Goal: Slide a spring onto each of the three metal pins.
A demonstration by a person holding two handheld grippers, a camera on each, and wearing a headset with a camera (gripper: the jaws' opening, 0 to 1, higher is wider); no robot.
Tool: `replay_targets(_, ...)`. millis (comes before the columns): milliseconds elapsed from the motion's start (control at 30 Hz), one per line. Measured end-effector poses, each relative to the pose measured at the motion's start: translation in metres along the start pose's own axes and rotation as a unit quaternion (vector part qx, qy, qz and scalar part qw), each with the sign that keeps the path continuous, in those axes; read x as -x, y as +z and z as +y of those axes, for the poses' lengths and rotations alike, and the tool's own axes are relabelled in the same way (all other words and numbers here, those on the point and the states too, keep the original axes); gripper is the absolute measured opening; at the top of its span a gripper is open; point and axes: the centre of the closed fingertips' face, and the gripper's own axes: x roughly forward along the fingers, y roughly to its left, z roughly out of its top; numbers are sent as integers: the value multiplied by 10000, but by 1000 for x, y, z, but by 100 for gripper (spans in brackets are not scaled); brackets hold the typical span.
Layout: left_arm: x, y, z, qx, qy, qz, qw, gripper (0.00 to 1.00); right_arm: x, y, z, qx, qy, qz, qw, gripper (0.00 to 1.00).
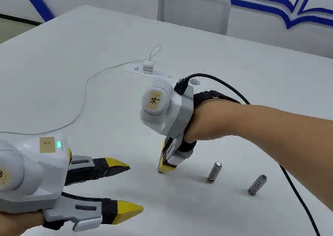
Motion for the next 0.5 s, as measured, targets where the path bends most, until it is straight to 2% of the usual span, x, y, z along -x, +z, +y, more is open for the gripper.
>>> replay_targets(300,-2,3,1,-14,0,-43,10000,51,13,-3,-2,-279,-44,-347,9990,22)
replay_targets(500,-2,8,4,-34,36,-85,10000,52,24,-7,-3,-458,-106,-738,9962,25)
